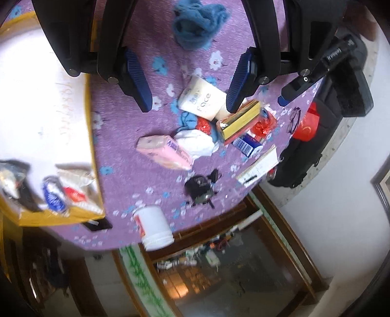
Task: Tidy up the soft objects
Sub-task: 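Grasp the blue towel from the table with the right gripper, then grasp the red plastic bag with left while right holds the blue towel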
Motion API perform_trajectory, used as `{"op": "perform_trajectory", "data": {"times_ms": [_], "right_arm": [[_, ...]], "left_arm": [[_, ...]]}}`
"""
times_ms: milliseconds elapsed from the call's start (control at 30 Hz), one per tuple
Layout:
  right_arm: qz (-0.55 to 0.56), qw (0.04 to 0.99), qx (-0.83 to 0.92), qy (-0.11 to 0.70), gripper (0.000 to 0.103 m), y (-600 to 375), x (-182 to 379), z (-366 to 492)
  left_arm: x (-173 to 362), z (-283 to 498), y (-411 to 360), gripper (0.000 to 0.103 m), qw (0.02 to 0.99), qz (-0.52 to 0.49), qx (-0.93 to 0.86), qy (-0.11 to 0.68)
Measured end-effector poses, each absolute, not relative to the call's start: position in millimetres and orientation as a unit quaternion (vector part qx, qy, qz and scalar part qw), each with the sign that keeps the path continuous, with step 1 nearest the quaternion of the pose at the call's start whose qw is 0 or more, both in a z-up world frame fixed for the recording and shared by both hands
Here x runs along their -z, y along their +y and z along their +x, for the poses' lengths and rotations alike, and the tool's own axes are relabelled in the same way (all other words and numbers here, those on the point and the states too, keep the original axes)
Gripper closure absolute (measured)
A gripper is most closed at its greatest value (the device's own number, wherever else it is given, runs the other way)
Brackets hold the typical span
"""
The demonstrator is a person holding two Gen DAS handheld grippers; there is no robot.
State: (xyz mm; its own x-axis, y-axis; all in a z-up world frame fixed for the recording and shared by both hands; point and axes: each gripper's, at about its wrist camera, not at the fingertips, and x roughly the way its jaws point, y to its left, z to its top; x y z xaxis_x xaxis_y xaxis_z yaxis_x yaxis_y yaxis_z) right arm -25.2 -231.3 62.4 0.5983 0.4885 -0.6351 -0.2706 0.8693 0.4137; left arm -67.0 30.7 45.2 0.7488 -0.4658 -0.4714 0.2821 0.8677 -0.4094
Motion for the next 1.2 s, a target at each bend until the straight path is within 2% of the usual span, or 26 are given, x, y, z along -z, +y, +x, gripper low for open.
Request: {"op": "perform_trajectory", "data": {"times_ms": [167, 233, 300, 433, 467, 500, 533, 600, 833, 967, 1033, 1200], "right_arm": [[0.111, 0.863, -0.258, 0.419, 0.037, -215, -62, -32], [0.082, 0.861, -0.275, 0.419, 0.034, -210, -61, -45], [0.049, 0.863, -0.284, 0.416, 0.026, -207, -57, -59], [-0.022, 0.863, -0.279, 0.420, 0.024, -196, -41, -79], [-0.035, 0.862, -0.280, 0.421, 0.028, -191, -37, -83], [-0.052, 0.861, -0.279, 0.422, 0.056, -186, -33, -86], [-0.081, 0.861, -0.267, 0.425, 0.068, -178, -30, -88], [-0.089, 0.870, -0.257, 0.412, 0.069, -175, -34, -88], [0.029, 0.903, -0.263, 0.338, 0.069, -206, -55, -76], [0.053, 0.894, -0.255, 0.365, 0.069, -210, -37, -63], [0.054, 0.901, -0.259, 0.344, 0.068, -212, -43, -64], [0.056, 0.898, -0.261, 0.350, 0.068, -212, -42, -63]], "left_arm": [[-44, -68, 32, 0.041, 0.921, -0.158, 0.206, 0.290], [-44, -68, 34, 0.041, 0.920, -0.162, 0.208, 0.289], [-43, -67, 34, 0.041, 0.920, -0.163, 0.206, 0.291], [-43, -67, 34, 0.041, 0.922, -0.162, 0.196, 0.293], [-43, -67, 36, 0.041, 0.921, -0.163, 0.194, 0.294], [-43, -67, 37, 0.041, 0.921, -0.168, 0.192, 0.296], [-43, -67, 39, 0.041, 0.919, -0.171, 0.188, 0.300], [-43, -65, 43, 0.041, 0.918, -0.166, 0.180, 0.313], [-58, -53, 82, 0.041, 0.930, -0.139, 0.105, 0.323], [-55, -33, 94, 0.041, 0.910, -0.181, 0.107, 0.357], [-51, -22, 92, 0.041, 0.903, -0.194, 0.110, 0.368], [-42, 3, 67, 0.042, 0.902, -0.167, 0.097, 0.386]]}}
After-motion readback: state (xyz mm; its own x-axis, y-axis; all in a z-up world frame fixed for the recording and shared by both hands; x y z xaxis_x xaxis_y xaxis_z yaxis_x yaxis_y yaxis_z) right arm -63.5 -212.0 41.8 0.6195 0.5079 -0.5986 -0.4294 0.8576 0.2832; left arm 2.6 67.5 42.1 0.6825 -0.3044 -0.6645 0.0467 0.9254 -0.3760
